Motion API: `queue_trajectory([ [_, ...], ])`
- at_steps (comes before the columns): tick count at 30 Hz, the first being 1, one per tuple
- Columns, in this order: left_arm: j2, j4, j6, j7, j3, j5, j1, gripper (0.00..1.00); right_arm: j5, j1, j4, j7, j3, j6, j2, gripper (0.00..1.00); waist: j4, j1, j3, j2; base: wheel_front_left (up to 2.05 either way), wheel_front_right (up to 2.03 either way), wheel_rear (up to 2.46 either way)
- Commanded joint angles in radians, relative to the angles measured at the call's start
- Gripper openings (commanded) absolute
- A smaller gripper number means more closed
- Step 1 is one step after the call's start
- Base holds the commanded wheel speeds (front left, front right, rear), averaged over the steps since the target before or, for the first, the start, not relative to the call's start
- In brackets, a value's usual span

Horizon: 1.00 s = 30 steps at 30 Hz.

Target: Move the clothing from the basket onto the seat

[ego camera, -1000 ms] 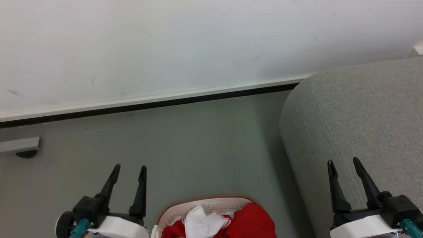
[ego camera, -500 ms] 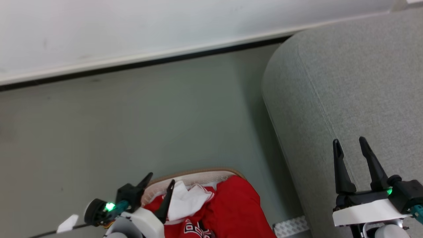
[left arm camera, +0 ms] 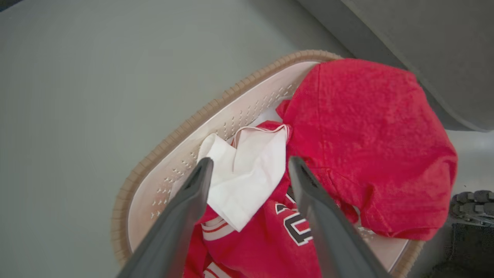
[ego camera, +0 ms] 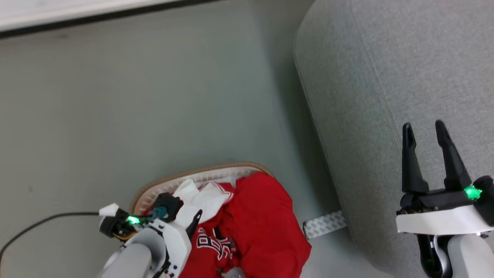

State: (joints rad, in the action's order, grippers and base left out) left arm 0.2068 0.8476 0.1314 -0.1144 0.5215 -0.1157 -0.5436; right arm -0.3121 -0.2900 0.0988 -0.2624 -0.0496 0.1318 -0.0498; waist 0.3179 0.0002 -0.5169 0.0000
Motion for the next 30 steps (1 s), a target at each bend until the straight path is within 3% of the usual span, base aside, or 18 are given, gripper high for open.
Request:
queue_trajectory([
  [1,0.013,0.017,-0.001,0.006,0.016,0.013,-0.019,1.0,-0.012,-0.017,-0.011,-0.002,0.004,-0.002,0.0,1.0,0.02,-0.0002,-0.058,0.0,0.0,0.0,0.0],
  [9,0.049,0.137,-0.001,0.029,0.157,0.025,-0.14,1.0,-0.04,-0.067,-0.051,-0.002,0.019,-0.002,0.0,1.0,0.059,-0.0002,-0.169,0.0,0.0,0.0,0.0],
  [21,0.071,0.275,-0.006,0.048,0.293,0.084,-0.266,1.0,-0.087,-0.095,-0.066,-0.002,0.003,-0.002,0.0,1.0,0.105,-0.0002,-0.285,0.0,0.0,0.0,0.0],
  [30,0.038,0.355,-0.039,0.061,0.335,0.105,-0.301,1.0,-0.097,-0.1,-0.054,-0.002,-0.013,-0.002,0.0,1.0,0.119,-0.0002,-0.307,0.0,0.0,0.0,0.0],
])
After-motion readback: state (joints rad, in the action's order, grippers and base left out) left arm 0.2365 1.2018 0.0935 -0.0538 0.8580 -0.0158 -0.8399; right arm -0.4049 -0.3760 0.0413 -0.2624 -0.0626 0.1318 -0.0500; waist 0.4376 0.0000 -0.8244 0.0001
